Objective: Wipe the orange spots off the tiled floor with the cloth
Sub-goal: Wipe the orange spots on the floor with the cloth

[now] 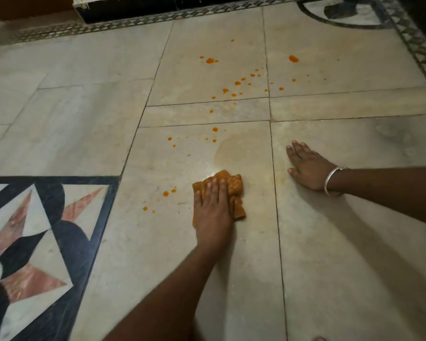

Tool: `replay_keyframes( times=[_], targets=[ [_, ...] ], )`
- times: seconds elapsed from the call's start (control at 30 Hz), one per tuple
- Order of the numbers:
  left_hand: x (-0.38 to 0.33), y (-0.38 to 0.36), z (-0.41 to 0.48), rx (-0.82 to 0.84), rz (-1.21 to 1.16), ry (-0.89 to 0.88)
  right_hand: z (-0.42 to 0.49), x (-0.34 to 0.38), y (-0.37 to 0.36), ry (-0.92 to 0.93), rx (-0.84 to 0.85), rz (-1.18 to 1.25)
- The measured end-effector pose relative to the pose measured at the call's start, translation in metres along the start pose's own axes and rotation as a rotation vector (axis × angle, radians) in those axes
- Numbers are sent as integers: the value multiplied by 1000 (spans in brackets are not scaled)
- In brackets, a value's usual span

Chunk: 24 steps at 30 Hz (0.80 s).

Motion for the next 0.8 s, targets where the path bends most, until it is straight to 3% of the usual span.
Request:
replay_keyframes(
  times=[0.2, 0.3, 0.43, 0.57, 0.6, 0.63, 0.73, 0.8],
  targets=[
    [-34, 36, -50, 118, 29, -48, 4, 15, 6, 63, 36, -40],
    [-58, 49, -52, 124, -168, -11, 6, 25, 11, 96, 27, -48],
    [-17, 55, -21, 106, -920, 501, 8, 34, 15, 114, -12, -49],
    [45, 57, 6, 130, -1327, 904, 17, 60, 14, 153, -52, -40],
    [59, 59, 9, 107, -1339, 965, 19, 71, 12, 177, -60, -37],
    [77, 64, 13, 50, -1206, 973, 20, 82, 12, 199, -71, -29],
    [133, 92, 12, -328, -471, 822, 24, 116, 9, 264, -109, 7],
    [145, 102, 7, -490, -331, 734, 27, 133, 5, 299, -138, 24]
  ],
)
Point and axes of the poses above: each hand's wrist, its own z-axis towards the middle knuckle, its own y-axis out of the back of the hand, x = y × z, the point moved 5 cm from there along z, towards the middle knuckle, and after that the axes turned 13 degrees about -x, right-handed, at the moved point
